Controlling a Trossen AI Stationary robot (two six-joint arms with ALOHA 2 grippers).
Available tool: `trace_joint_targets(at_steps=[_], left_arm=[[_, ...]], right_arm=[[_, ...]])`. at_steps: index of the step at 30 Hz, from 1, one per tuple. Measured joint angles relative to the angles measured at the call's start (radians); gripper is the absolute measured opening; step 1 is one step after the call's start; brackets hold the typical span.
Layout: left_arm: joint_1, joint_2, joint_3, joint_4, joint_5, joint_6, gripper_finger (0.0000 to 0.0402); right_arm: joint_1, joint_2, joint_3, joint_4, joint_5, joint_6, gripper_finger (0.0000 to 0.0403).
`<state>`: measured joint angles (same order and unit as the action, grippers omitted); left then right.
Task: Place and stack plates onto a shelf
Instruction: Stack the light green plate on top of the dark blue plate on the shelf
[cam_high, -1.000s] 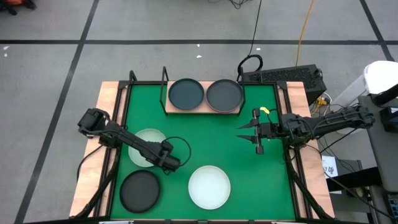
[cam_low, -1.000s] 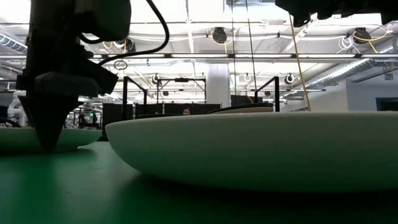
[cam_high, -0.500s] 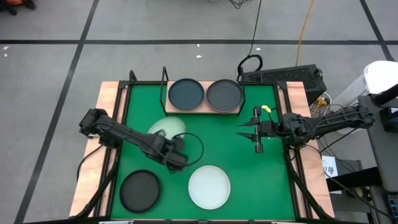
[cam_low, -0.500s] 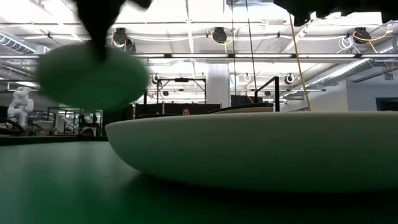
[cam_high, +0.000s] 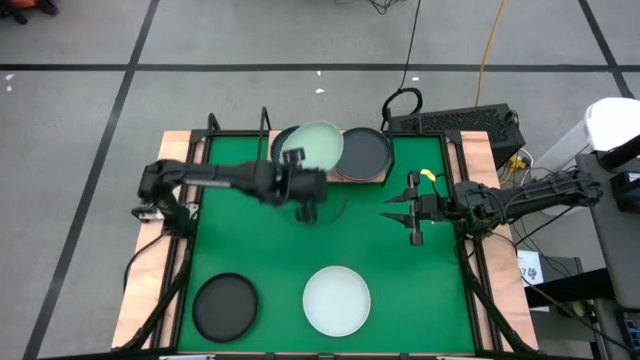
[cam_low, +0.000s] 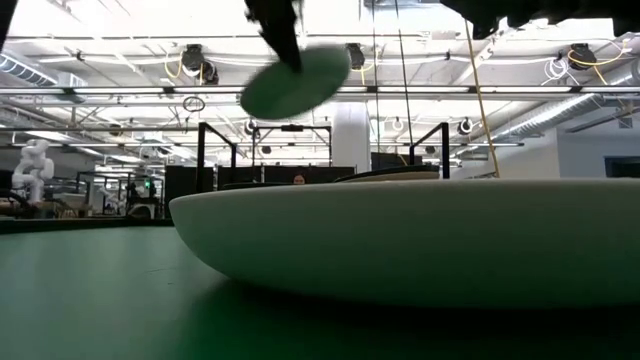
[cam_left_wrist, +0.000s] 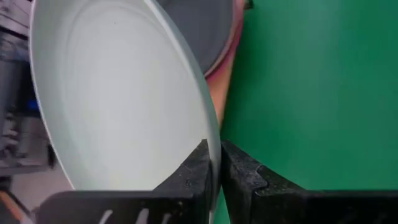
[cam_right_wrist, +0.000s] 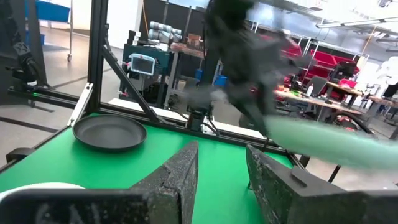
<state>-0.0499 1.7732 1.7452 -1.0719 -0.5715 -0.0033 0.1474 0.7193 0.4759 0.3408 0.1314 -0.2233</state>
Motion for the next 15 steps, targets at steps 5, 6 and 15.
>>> trace_joint_targets(at_steps=[5, 6, 15], left_arm=[[0.176, 0.037, -0.024, 0.026, 0.076, 0.095, 0.0034], [0.206, 0.044, -0.033, 0.027, 0.083, 0.104, 0.0034], [0.373, 0.149, -0.095, 0.02, 0.186, 0.189, 0.0036]], right_arm=[[0.0, 0.0, 0.0, -0.001, 0.0, -0.002, 0.0118], [0.0, 0.0, 0.0, -0.002, 0.0, -0.002, 0.0118], [0.0, 0.0, 0.0, -0.035, 0.002, -0.006, 0.0118]])
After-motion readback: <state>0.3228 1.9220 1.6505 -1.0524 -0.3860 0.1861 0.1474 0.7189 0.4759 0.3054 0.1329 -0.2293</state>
